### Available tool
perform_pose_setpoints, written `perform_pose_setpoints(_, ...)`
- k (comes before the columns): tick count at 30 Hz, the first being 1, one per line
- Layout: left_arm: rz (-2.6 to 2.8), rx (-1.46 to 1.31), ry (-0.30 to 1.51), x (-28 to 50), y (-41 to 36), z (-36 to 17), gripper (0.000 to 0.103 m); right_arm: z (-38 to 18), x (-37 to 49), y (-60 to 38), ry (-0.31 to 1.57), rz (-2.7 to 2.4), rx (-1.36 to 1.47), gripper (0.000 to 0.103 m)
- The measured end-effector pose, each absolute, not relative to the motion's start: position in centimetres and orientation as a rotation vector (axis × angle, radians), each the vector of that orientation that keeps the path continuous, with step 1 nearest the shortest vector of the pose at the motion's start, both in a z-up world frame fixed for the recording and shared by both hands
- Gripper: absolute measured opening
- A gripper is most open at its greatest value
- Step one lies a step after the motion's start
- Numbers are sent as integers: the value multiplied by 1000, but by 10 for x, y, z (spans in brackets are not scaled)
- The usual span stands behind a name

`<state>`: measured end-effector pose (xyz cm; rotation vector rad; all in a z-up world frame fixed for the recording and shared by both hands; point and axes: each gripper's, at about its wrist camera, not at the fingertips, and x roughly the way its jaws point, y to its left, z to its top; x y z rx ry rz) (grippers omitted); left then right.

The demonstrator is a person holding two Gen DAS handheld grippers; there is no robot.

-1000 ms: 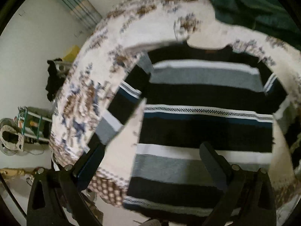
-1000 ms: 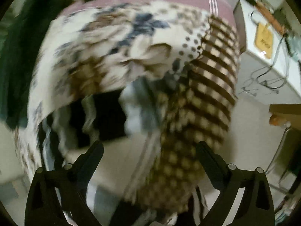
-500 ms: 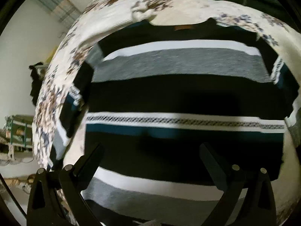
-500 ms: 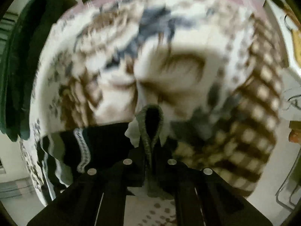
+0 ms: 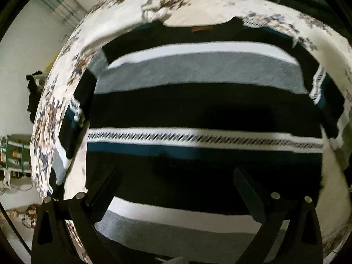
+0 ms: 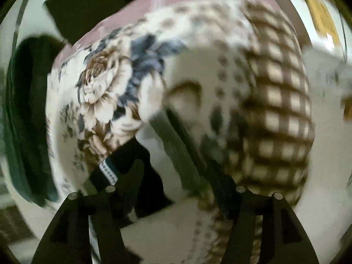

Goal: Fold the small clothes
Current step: 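Grasp the sweater cuff with the right gripper and lift it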

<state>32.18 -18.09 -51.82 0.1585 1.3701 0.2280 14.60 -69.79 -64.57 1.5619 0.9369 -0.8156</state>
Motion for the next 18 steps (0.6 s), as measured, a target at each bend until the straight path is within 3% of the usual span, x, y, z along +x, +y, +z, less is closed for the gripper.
perform_pose_setpoints(4,270,116,1404,318,-160,-529,103,-689,154,-688,898,-820,1670,64)
perform_pose_setpoints(7,312,71,1404,316,-139,-531,103,-688,164,-683,814,-881,1636,62)
perform_pose_setpoints(8,324,56,1404,315,-133,-532,103,-685,171,-683,807,-886,1612,36)
perform_pose_setpoints(10,351,16,1404,312,-115,-533,103,-674,190,-682,835,-842,1550,6)
perform_pose_setpoints(18,388,-71,1406,299,-51,-526,103,-575,262,-655,841,-797,1247,4)
